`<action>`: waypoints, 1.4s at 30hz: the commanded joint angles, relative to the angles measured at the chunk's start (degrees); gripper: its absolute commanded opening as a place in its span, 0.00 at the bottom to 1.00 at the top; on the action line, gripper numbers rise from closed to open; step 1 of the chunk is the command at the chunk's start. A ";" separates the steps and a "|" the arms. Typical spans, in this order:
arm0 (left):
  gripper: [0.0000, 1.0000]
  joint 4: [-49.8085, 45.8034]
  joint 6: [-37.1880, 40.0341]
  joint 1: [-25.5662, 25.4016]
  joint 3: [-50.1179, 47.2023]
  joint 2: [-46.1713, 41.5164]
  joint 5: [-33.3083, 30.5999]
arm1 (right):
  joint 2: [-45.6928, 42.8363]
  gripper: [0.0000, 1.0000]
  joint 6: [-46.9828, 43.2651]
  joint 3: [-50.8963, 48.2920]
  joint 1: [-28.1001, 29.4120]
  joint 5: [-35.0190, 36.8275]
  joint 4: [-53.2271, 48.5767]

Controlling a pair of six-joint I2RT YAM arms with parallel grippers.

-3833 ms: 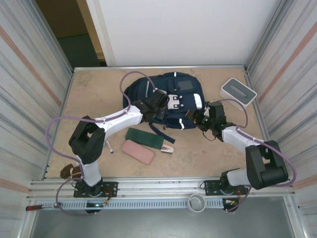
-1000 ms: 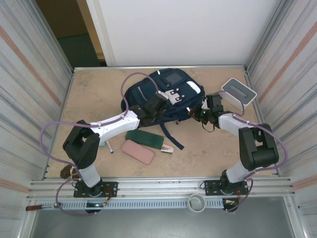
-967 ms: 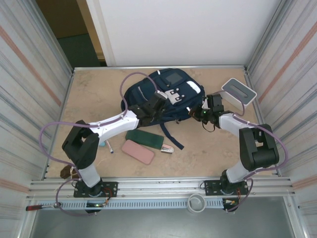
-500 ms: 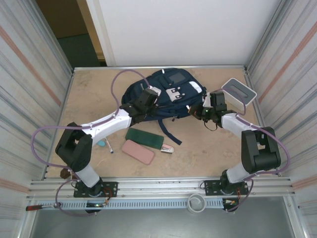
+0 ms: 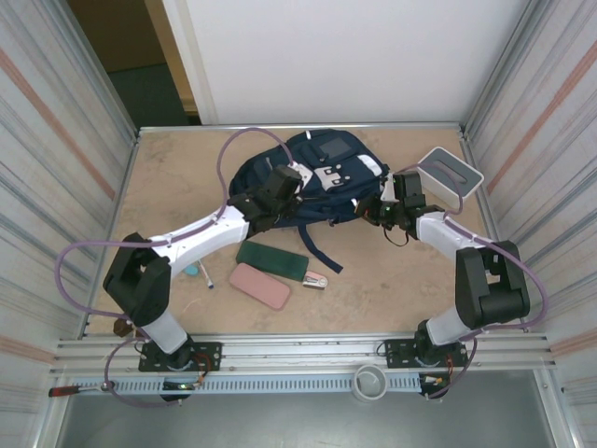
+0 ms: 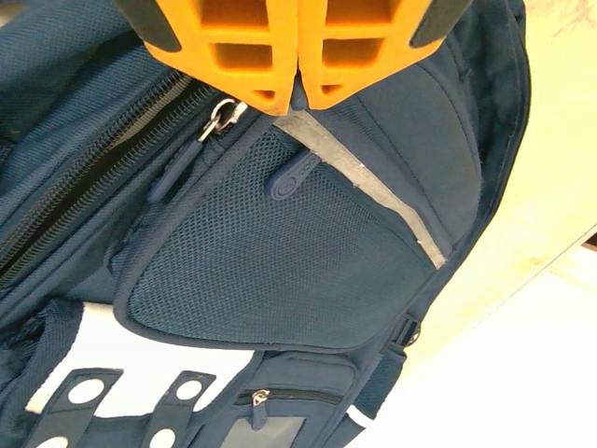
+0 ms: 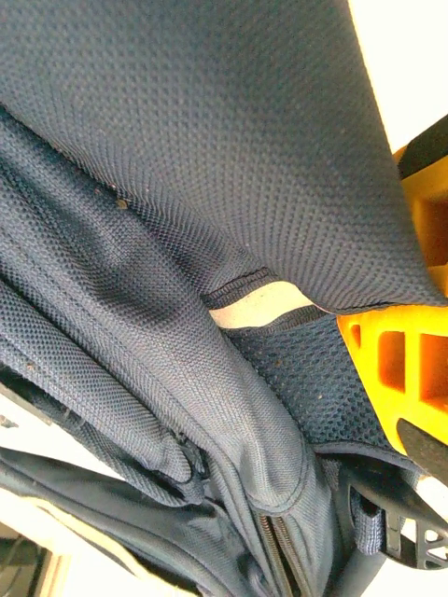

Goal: Pack books, pencil case, and school supplies into a backpack

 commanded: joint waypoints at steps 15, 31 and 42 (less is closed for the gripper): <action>0.00 5.09 -5.37 7.12 -4.67 -5.81 9.02 | -0.94 0.08 -4.10 -0.18 0.53 0.73 -1.62; 0.00 9.32 -6.76 7.11 -9.49 -5.82 15.20 | -2.27 0.63 -41.96 8.55 12.19 4.30 2.91; 0.00 11.43 -10.81 7.85 -13.48 -7.76 17.90 | 11.32 0.61 -62.46 15.99 14.77 -3.27 9.31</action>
